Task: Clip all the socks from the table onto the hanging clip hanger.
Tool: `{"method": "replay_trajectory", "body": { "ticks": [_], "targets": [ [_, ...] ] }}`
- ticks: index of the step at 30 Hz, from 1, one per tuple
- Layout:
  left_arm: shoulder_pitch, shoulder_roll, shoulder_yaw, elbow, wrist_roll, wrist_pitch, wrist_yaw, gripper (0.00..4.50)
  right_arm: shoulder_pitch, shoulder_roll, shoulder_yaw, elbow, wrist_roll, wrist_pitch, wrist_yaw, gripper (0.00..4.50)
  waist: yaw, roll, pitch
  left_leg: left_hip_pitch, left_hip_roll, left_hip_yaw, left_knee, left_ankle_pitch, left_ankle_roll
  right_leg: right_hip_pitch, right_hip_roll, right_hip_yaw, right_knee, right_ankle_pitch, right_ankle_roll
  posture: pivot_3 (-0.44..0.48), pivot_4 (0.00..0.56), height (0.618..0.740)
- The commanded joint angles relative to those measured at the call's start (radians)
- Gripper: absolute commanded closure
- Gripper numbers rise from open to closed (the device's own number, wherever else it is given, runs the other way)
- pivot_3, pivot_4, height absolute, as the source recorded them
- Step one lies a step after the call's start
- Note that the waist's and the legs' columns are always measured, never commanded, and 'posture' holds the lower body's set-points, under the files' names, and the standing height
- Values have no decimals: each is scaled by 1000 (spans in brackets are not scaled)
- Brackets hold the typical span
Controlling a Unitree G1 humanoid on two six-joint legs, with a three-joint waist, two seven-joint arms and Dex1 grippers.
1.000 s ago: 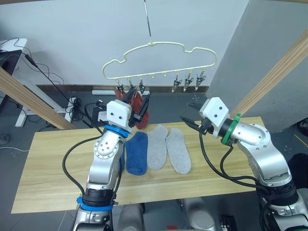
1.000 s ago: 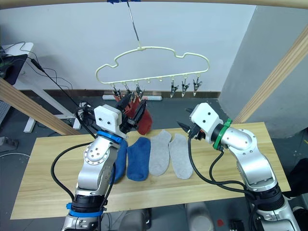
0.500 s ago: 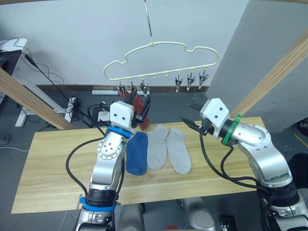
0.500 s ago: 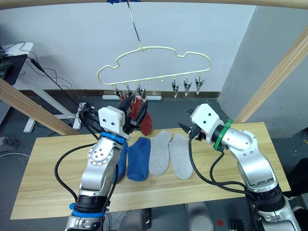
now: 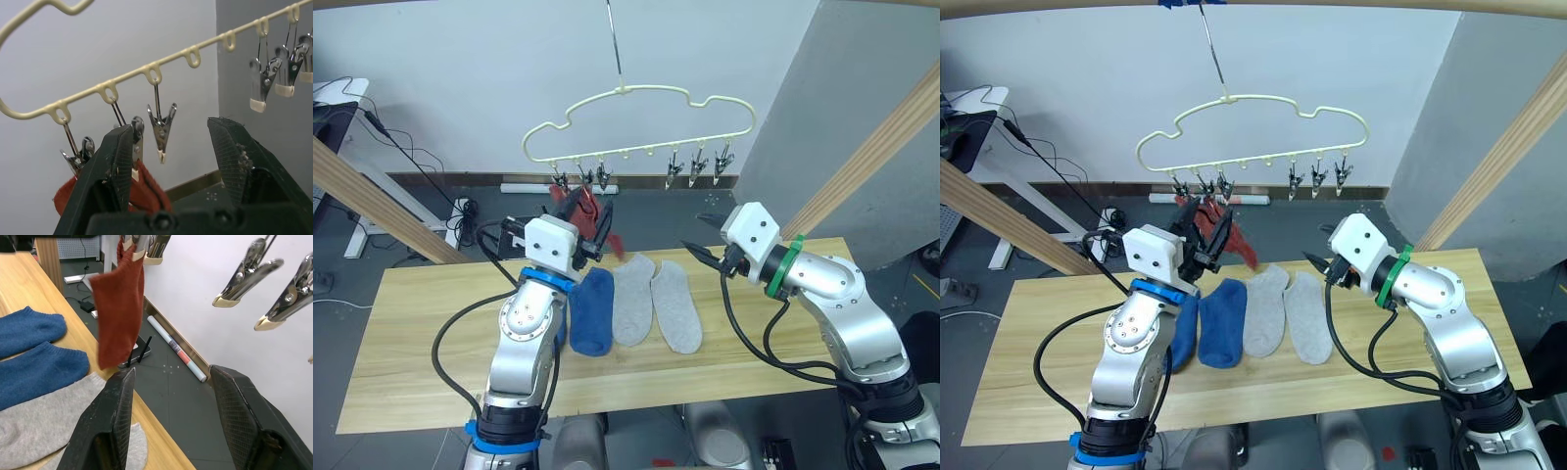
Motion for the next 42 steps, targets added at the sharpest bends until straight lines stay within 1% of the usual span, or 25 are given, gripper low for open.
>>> {"method": "replay_trajectory", "body": {
  "ticks": [1, 9, 12, 17, 28, 42],
  "targets": [
    [-14, -5, -6, 18, 6, -17, 1, 1833, -9, -6, -19, -47, 15, -26, 0, 2000, 0, 0, 0, 0, 0, 0, 0, 0, 0, 0, 0, 0, 0, 0, 0, -286, 292, 733],
    [-87, 3, 5, 135, 10, -47, -5, 1833, -9, -4, -23, -57, 29, -24, 7, 2000, -1, 0, 0, 0, 0, 0, 0, 0, 0, 0, 0, 0, 0, 0, 0, -290, 294, 733],
    [-110, 0, 4, 165, 12, -60, -3, 1833, -10, 9, -25, -71, 62, -33, 18, 2000, -1, 0, 0, 0, 0, 0, 0, 0, 0, 0, 0, 0, 0, 0, 0, -294, 295, 733],
    [-145, -4, 5, 208, 17, -83, 3, 1833, -3, 47, -44, -120, 174, -34, 42, 2000, -1, 0, 0, 0, 0, 0, 0, 0, 0, 0, 0, 0, 0, 0, 0, -299, 296, 733],
    [-184, -11, 18, 248, 22, -112, 22, 1833, -22, 58, -60, -143, 275, -19, 31, 2000, -2, 0, 0, 0, 0, 0, 0, 0, 0, 0, 0, 0, 1, 0, 0, -303, 295, 733],
    [-234, -22, 14, 275, 46, -126, 55, 1833, -23, 35, -38, -116, 249, -44, 27, 2000, -3, 0, 0, 0, 0, 0, 0, 0, 0, 0, 0, 0, 1, 0, 0, -301, 294, 733]
  ]
}}
